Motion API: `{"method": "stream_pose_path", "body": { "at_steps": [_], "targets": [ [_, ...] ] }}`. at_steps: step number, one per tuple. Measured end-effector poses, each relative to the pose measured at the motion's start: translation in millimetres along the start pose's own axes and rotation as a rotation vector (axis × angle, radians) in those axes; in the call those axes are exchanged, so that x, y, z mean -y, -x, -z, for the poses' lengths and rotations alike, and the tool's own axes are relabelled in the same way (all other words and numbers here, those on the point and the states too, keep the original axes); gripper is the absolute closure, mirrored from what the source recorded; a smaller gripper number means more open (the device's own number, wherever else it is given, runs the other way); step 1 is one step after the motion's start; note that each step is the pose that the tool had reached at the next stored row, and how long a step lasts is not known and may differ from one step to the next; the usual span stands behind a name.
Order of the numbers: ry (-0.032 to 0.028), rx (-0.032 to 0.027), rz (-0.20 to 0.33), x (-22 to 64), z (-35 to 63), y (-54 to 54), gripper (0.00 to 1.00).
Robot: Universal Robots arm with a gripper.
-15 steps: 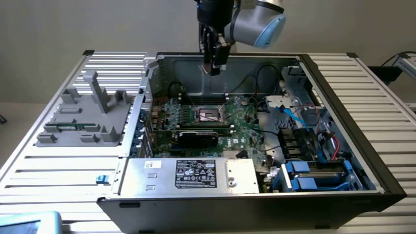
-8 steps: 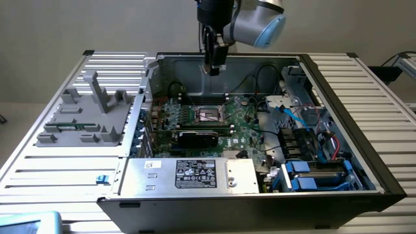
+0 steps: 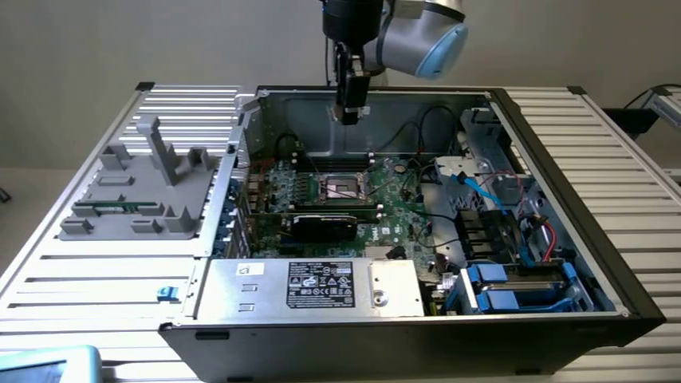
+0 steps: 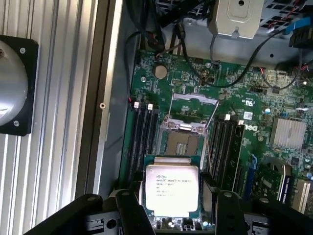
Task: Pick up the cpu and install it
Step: 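Pick up the cpu and move it towards the insertion slot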
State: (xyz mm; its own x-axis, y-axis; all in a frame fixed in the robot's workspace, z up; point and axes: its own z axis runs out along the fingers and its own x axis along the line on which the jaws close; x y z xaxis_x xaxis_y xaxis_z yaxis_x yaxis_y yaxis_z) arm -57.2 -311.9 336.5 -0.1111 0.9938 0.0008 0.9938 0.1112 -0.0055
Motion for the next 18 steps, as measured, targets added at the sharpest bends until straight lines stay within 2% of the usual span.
{"method": "stream_pose_path", "body": {
  "at_steps": [6,16,18],
  "targets": [
    [0.0,0.0001,-0.015,0.0,0.0,0.0,0.45],
    [0.0,-0.0006,-0.159,0.0,-0.2,0.0,0.45],
    [0.0001,-0.0009,-0.174,0.0,-0.4,0.1,0.45]
  ]
}}
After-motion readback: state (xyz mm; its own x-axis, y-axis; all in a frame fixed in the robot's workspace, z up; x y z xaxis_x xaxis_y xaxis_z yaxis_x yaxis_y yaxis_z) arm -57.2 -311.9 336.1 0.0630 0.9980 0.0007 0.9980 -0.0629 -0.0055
